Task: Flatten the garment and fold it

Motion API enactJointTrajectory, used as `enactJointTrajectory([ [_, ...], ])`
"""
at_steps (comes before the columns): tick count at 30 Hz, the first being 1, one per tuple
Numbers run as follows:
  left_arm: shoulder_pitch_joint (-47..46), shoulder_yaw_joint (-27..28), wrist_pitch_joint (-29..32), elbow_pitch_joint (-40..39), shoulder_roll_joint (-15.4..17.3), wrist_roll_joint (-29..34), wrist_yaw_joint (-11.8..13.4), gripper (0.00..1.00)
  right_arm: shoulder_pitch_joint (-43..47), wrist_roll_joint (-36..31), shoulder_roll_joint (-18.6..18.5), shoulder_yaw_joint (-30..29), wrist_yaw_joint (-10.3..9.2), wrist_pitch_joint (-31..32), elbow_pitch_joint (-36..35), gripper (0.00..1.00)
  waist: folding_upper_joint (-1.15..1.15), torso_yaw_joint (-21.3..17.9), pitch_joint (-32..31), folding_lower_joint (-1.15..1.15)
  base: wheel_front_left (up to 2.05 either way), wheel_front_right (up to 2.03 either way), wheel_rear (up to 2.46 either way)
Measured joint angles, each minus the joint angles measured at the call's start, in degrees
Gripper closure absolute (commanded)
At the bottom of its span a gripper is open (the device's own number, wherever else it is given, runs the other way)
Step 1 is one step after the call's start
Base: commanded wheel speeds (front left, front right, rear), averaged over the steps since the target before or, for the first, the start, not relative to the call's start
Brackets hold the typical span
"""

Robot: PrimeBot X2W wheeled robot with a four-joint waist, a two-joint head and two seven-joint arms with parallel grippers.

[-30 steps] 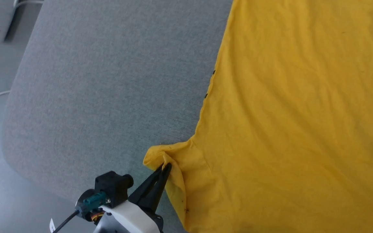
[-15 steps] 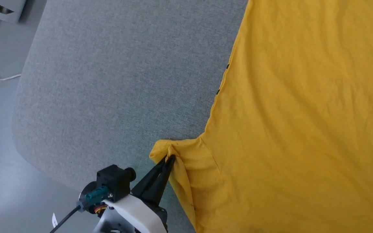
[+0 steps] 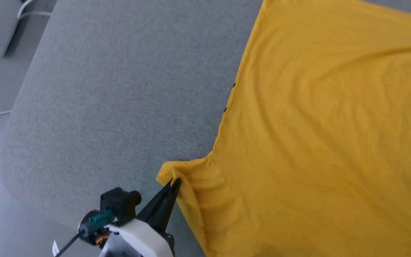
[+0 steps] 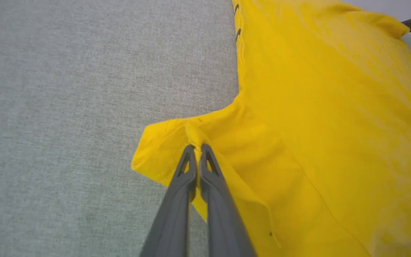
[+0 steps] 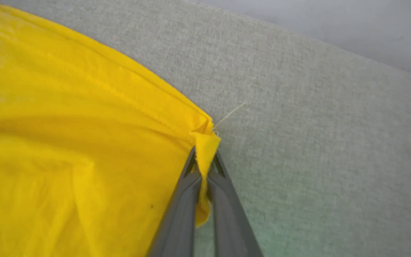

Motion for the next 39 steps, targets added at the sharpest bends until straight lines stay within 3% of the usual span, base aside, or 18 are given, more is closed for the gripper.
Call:
enactJointTrajectory([
  [4,2.21,0.94,-0.1,2.03,0.59,-0.62,0.85,1.0,7.99,3.43,0.04,0.85,0.0,-0.33,-3.54,1.0,0.0,-2.09,-3.63,0.0,0.0,0.0,0.0],
  [10,6.8,3.23,-1.1,3.78,1.18,-2.26,2.83,1.0,26.1,9.5,0.42,-0.22,-0.01,2.02,-15.75,1.0,0.0,-6.74,-10.35,-0.01,0.0,0.0,0.0],
  [18,9.55,5.65,-2.18,4.16,1.67,-3.08,4.93,1.0,46.26,12.06,5.09,-4.9,-0.01,8.27,-35.79,1.0,0.0,-13.5,-16.41,-0.01,0.0,0.0,0.0],
  [23,10.71,6.71,-2.68,4.2,2.19,-3.5,5.87,1.0,56.5,11.51,8.53,-8.06,-0.01,12.21,-44.5,1.0,0.0,-17.39,-19.05,-0.01,0.0,0.0,0.0],
  [28,10.9,6.99,-2.86,4.17,2.13,-3.76,6.27,1.0,63.21,10.12,12.1,-11.29,-0.01,15.25,-47.4,1.0,0.0,-20.03,-20.97,-0.01,0.0,0.0,0.0],
  [34,10.73,6.83,-3.11,4.24,2.04,-4.0,6.28,1.0,64.84,9.58,14.69,-10.83,-0.01,13.93,-46.8,1.0,0.0,-21.07,-21.49,0.0,0.0,0.0,0.0],
  [35,10.55,6.7,-3.1,4.25,2.03,-4.0,6.28,1.0,64.29,9.36,14.46,-10.69,-0.01,12.7,-46.88,0.72,0.0,-20.97,-21.36,0.0,0.0,0.0,0.0],
  [36,10.24,6.59,-3.09,4.23,2.01,-4.0,6.28,1.0,63.42,9.2,13.94,-10.51,-0.01,12.03,-46.87,0.0,0.0,-20.81,-21.19,0.0,0.0,0.0,0.0],
  [39,9.68,6.42,-3.01,3.87,2.1,-3.96,6.28,1.0,60.42,10.77,12.27,-9.36,-0.01,12.24,-47.82,0.0,0.0,-20.26,-20.45,0.0,0.0,0.0,0.0],
])
